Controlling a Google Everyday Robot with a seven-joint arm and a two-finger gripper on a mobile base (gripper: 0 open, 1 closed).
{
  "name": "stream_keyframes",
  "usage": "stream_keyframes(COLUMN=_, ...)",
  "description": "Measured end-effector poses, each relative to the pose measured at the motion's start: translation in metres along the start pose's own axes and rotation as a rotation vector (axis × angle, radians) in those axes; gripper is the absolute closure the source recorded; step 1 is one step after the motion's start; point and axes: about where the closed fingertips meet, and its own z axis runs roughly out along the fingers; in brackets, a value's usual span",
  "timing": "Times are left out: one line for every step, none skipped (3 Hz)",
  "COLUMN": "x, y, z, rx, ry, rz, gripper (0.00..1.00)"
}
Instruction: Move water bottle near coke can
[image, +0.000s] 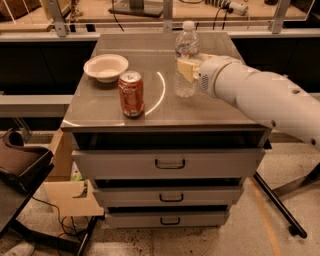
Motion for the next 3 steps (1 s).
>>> stream_keyframes(x=0.001, y=0.017, z=-0.008, rx=-0.054, ry=-0.016, rz=0.001, gripper=1.00)
stream_keyframes(x=0.008, y=0.027, z=-0.015, rx=-0.097, ry=-0.011, rz=0.000, gripper=1.00)
stream_keyframes(x=0.018, y=0.033, z=-0.018, rx=-0.127, ry=-0.008, rz=0.009, gripper=1.00)
